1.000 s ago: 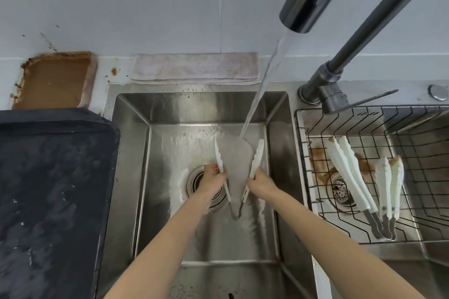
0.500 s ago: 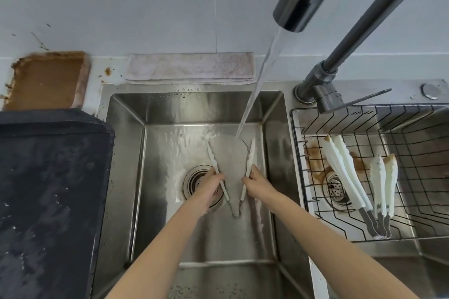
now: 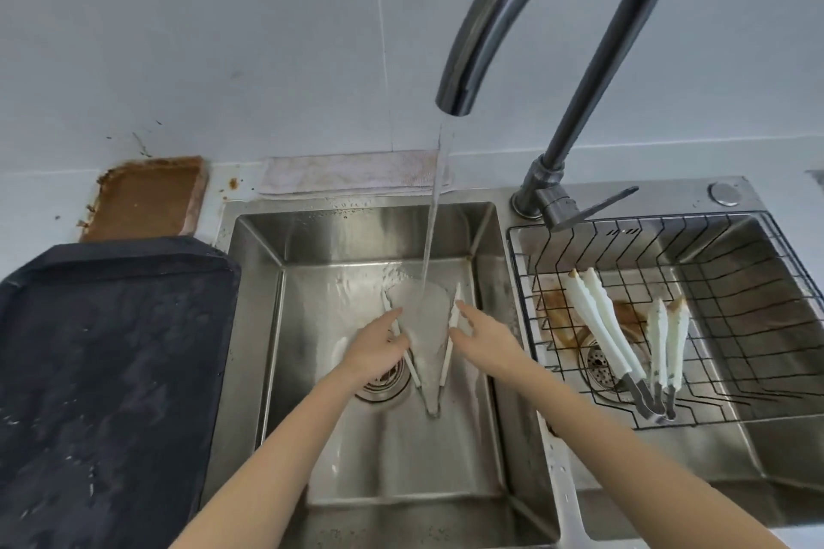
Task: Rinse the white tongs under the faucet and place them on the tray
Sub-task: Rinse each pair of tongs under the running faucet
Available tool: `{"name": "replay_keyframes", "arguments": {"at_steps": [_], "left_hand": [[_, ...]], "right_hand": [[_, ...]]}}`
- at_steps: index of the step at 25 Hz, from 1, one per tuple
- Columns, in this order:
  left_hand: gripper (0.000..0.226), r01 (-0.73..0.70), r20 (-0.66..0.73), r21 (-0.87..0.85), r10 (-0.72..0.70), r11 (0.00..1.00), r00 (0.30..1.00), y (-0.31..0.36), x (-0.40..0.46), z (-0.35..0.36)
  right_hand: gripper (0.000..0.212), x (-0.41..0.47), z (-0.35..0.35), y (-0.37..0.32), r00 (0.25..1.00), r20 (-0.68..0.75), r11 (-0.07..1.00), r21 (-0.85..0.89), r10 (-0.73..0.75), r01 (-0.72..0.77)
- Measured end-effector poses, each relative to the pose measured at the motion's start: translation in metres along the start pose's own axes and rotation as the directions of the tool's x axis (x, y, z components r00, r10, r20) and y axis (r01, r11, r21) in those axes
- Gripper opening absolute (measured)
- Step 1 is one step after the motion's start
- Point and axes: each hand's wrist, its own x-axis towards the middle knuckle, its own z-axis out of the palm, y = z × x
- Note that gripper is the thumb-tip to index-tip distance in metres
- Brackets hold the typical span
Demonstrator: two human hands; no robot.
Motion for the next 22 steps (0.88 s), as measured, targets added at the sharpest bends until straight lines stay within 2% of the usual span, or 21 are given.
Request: {"name": "replay_keyframes", "arguments": {"at_steps": [4,10,15,22], "left_hand": [[0.054,-0.205,0.004,0.306,0.214,0.93,0.977,0.027,-0.024,-0.01],[0.055,-0.342,0.04,0.646,0.418,0.682,0.908,0.074,-0.047,0.005],[0.054,-0.447,0.131,0.661,0.495,0.602,0.859,0.111,-0.056,0.046],[0.053,-0.527,0.294,0.66,0.461,0.536,0.837,0.148,-0.048,0.109]], "right_hand": [[0.056,-0.036,-0.027,-0.007,0.981,-0.044,0.96,-0.219,-0.19,0.176],[0.054,-0.067,-0.068,0.02,0.959,-0.172,0.919,-0.365,-0.226,0.151],[0.05,-0.085,-0.099,0.055,0.954,-0.259,0.911,-0.412,-0.149,0.03],[0.037,-0.091,-0.135,0.112,0.965,-0.261,0.939,-0.333,-0.005,-0.086]]}}
